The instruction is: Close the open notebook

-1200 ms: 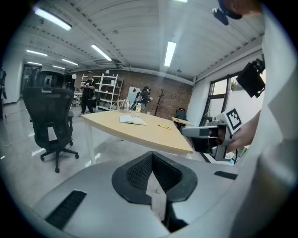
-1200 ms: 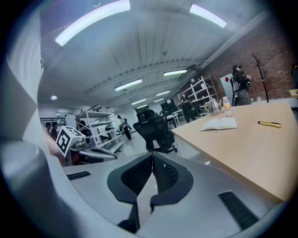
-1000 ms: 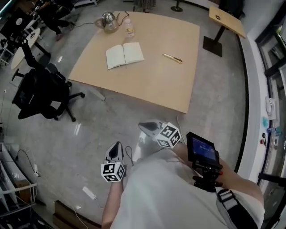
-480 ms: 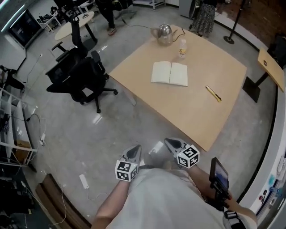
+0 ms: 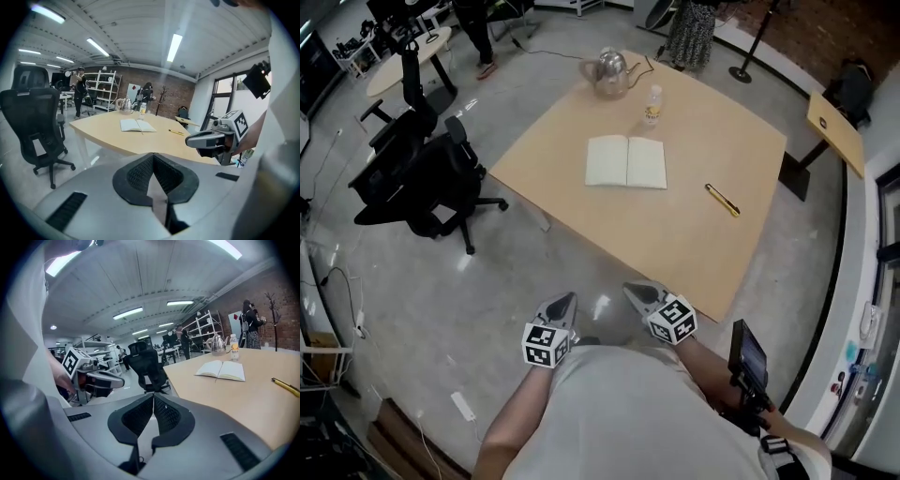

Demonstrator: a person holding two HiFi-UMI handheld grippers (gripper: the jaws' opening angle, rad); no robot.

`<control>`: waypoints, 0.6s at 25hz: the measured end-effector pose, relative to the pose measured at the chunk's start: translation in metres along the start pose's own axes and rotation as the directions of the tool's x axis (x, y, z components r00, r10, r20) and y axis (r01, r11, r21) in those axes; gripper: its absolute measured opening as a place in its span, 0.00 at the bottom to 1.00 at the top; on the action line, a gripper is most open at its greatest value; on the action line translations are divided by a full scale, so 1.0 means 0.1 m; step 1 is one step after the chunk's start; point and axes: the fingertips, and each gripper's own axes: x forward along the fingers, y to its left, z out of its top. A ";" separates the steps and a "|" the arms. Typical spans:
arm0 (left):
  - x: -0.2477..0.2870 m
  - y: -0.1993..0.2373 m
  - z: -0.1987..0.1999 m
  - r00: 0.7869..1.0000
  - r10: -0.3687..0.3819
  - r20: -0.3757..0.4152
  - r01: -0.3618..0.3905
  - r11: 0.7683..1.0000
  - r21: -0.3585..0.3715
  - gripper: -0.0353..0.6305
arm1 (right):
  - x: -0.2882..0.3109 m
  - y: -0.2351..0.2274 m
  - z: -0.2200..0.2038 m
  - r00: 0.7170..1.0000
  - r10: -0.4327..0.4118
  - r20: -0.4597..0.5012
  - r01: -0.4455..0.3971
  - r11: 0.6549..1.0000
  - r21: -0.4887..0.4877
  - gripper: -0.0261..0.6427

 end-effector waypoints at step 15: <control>0.22 0.88 0.21 0.992 -0.119 -0.040 0.120 0.992 0.027 0.06 | 0.76 -0.18 0.19 0.982 -0.155 -0.104 0.157 0.988 0.009 0.06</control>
